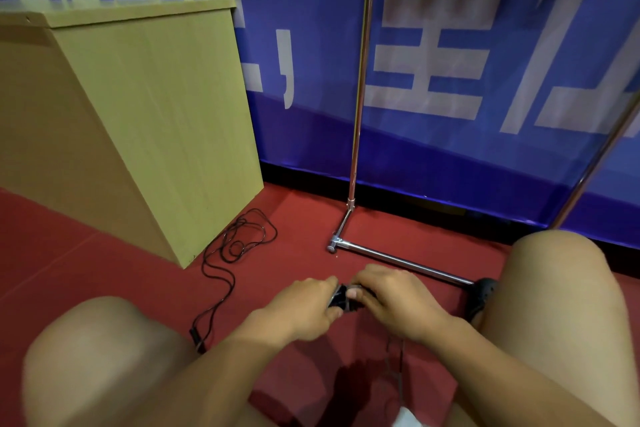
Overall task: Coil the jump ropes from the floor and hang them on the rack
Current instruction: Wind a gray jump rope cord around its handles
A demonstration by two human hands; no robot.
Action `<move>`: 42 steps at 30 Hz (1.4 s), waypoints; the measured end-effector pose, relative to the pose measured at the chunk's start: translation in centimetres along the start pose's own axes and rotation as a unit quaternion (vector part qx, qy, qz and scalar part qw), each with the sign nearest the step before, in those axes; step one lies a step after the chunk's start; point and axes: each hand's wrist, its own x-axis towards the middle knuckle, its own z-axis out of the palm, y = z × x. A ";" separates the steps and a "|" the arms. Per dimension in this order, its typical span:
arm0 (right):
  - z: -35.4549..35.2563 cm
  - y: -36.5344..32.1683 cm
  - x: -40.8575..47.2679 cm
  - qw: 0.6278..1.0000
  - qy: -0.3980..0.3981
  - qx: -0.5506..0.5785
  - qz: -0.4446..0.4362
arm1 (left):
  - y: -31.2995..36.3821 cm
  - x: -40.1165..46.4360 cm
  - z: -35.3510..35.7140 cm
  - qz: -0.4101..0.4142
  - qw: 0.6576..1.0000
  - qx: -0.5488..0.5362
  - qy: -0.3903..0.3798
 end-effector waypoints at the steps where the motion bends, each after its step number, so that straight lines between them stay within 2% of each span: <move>1: 0.0 0.0 0.0 1.000 0.008 -0.004 0.007 | 0.2 -0.1 0.1 0.016 1.000 0.013 -0.004; 3: -0.1 0.0 0.2 0.998 0.032 0.009 0.046 | 0.4 -0.2 0.0 0.042 0.999 0.028 -0.001; 5: -0.4 0.1 0.6 0.991 0.047 0.033 0.125 | 0.2 -0.3 -0.2 0.059 0.998 0.021 0.007; 8: -0.9 0.4 1.2 0.963 0.034 0.153 0.218 | -0.2 -0.4 -0.6 0.069 0.997 -0.019 0.019; 11: -1.2 0.7 1.4 0.892 -0.014 0.376 0.252 | -0.2 -0.7 -1.3 0.087 0.994 -0.059 0.018; 13: -1.4 1.0 1.6 0.844 -0.036 0.475 0.247 | 0.1 -1.0 -1.6 0.107 0.988 -0.111 0.005; 17: -2.2 1.4 1.7 0.784 -0.061 0.569 0.241 | 0.6 -1.9 -2.3 0.127 0.965 -0.227 -0.016; 19: -2.6 1.4 1.6 0.740 -0.088 0.620 0.246 | 0.8 -2.2 -2.7 0.135 0.946 -0.293 -0.021; 20: -2.5 1.4 1.6 0.731 -0.098 0.631 0.241 | 0.9 -2.3 -3.0 0.141 0.934 -0.327 -0.023; 21: -2.3 1.4 1.5 0.735 -0.104 0.626 0.237 | 0.9 -2.4 -3.1 0.146 0.922 -0.358 -0.022; 24: -1.7 0.8 1.6 0.781 -0.095 0.562 0.256 | 1.1 -2.5 -3.6 0.152 0.886 -0.437 0.000; 28: -1.0 0.4 1.7 0.803 -0.093 0.512 0.292 | 1.2 -2.4 -4.2 0.109 0.846 -0.520 0.043; 33: -0.6 0.6 1.9 0.803 -0.063 0.520 0.286 | 0.7 -1.5 -4.1 0.043 0.833 -0.539 0.119; 38: -0.9 0.1 1.8 0.832 -0.025 0.496 0.247 | 0.7 -0.7 -3.7 -0.021 0.820 -0.551 0.153; 42: -1.1 -0.2 1.5 0.857 -0.036 0.456 0.235 | 0.5 -0.2 -3.2 -0.060 0.835 -0.519 0.170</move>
